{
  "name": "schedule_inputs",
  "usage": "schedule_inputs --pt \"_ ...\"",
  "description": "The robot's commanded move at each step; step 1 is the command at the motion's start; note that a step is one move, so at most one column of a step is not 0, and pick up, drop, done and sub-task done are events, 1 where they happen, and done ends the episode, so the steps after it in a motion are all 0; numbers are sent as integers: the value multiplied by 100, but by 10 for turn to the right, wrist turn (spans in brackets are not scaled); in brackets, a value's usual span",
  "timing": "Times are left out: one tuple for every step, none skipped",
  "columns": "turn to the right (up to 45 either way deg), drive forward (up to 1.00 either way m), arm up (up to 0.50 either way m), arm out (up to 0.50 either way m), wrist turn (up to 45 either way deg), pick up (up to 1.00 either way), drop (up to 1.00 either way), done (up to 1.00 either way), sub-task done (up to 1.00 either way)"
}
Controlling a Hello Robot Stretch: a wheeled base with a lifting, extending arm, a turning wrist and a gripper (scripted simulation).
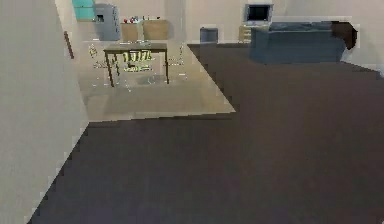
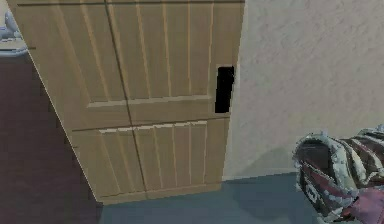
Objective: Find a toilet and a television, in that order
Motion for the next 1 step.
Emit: schedule_inputs --pt "30 0 0 0 0 0 0 0 0"
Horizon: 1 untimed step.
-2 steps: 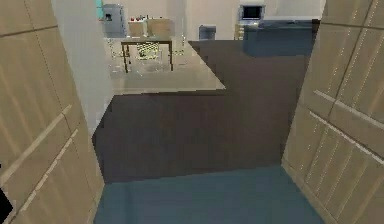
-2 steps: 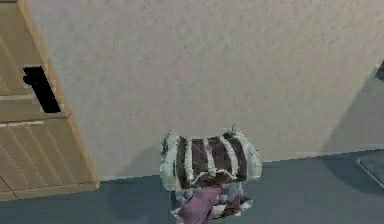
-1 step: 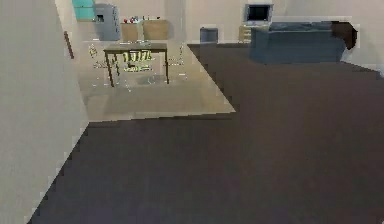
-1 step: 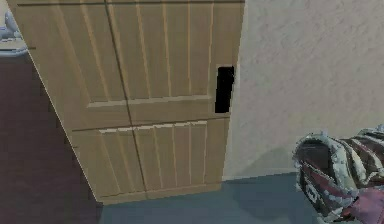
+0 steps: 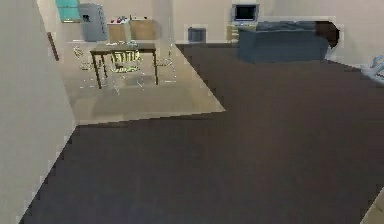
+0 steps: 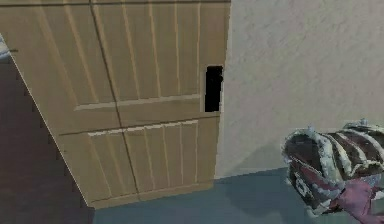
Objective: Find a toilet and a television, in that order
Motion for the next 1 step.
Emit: schedule_inputs --pt "0 65 0 0 0 0 0 0 0"
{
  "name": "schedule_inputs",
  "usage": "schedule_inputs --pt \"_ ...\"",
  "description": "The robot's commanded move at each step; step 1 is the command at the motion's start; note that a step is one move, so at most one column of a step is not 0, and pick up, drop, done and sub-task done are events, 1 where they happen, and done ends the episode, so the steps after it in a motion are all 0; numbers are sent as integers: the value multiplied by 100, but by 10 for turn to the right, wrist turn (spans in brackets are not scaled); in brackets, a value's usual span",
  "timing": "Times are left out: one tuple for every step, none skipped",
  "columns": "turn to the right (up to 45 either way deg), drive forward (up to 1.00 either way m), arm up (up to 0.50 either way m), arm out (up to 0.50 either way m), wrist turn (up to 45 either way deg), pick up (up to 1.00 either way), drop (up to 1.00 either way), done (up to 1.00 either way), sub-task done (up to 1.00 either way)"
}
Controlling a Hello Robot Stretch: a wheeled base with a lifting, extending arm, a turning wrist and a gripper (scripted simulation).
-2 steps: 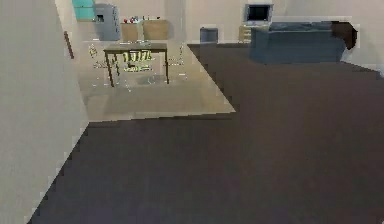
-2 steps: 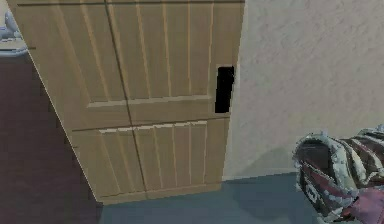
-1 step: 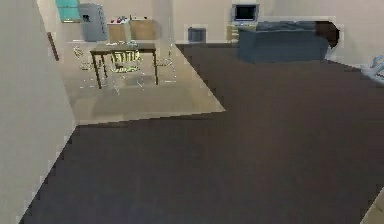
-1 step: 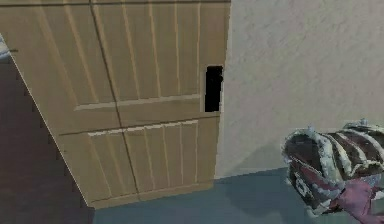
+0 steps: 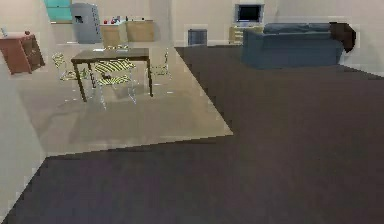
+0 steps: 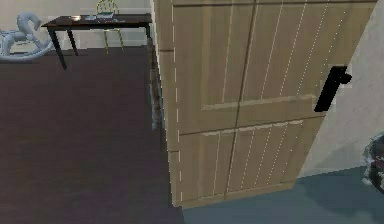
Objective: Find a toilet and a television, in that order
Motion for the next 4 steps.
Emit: schedule_inputs --pt "60 0 0 0 0 0 0 0 0" --pt "0 100 0 0 0 0 0 0 0" --pt "0 100 0 0 0 0 0 0 0" --pt "0 100 0 0 0 0 0 0 0"
